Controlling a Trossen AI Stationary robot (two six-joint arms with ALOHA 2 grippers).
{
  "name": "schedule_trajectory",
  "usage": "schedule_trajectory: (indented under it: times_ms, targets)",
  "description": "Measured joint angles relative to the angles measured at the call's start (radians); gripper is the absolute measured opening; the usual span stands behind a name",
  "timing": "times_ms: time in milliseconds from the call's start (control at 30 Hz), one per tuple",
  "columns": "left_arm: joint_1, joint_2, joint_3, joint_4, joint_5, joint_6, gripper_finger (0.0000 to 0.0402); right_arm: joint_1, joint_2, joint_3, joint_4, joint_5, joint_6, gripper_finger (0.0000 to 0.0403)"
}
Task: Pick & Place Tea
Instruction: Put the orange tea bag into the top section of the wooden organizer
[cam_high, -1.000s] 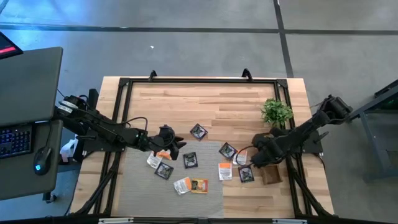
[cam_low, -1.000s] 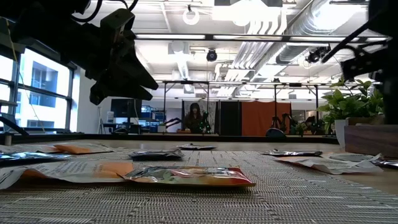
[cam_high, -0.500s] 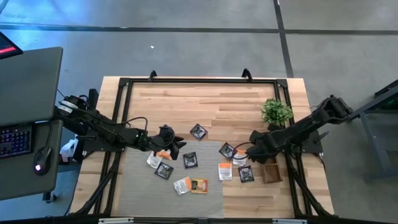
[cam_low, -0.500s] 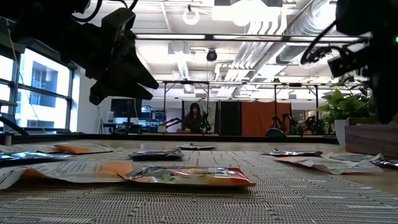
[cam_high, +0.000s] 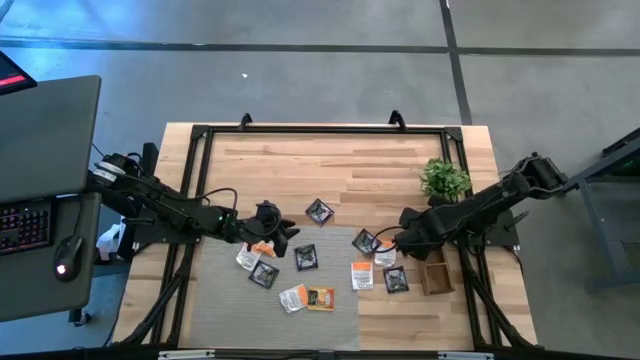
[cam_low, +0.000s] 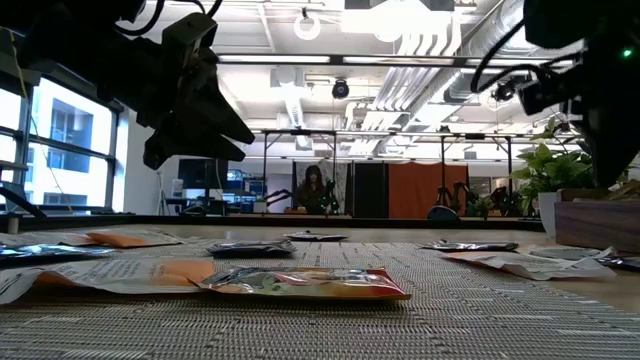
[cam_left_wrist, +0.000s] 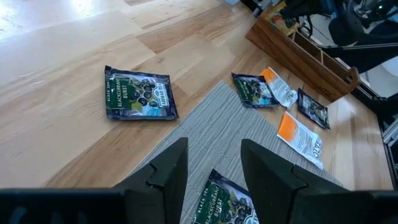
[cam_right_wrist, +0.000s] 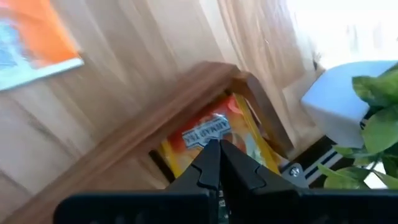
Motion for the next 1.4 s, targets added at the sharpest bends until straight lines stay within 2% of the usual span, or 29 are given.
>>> schedule_trajectory:
  times_ms: [133, 233, 333, 433, 700, 833, 1000, 1200, 1300, 1400]
  targets:
    - [0.0, 0.0, 0.0, -0.001, -0.003, 0.0, 0.0147, -0.011, 0.0, 0.004, 0.026, 0.0, -0.011, 0.0002]
    - [0.0, 0.0, 0.0, -0.001, -0.003, 0.0, 0.0147, -0.007, 0.0, 0.062, 0.051, 0.028, -0.016, 0.0002]
    - [0.0, 0.0, 0.0, -0.001, -0.003, 0.003, 0.0147, 0.005, 0.0, 0.122, 0.081, 0.12, -0.039, 0.0002]
    - [0.0, 0.0, 0.0, -0.001, 0.002, 0.004, 0.0147, 0.012, -0.001, 0.139, 0.208, 0.202, -0.117, 0.0008]
    - [0.0, 0.0, 0.0, -0.001, 0.135, 0.08, 0.0147, 0.001, 0.056, 0.138, 0.652, 0.027, -0.455, 0.0047]
    - [0.0, 0.0, 0.0, 0.0, 0.179, 0.079, 0.0147, 0.001, 0.118, 0.138, 0.879, -0.065, -0.544, 0.0084]
    - [-0.018, 0.023, 0.0, 0.063, 0.311, 0.059, 0.0147, 0.01, 0.241, 0.138, 1.13, -0.185, -0.634, 0.0127]
    - [-0.127, 0.089, 0.004, 0.203, 0.3, 0.015, 0.0147, 0.041, 0.416, 0.138, 1.445, -0.264, -0.681, 0.0134]
    - [-0.183, 0.152, 0.048, 0.201, 0.262, -0.09, 0.0147, 0.054, 0.481, 0.138, 1.542, -0.293, -0.674, 0.0124]
    - [-0.237, 0.236, 0.125, 0.197, 0.254, -0.112, 0.0147, 0.078, 0.531, 0.138, 1.577, -0.299, -0.675, 0.0112]
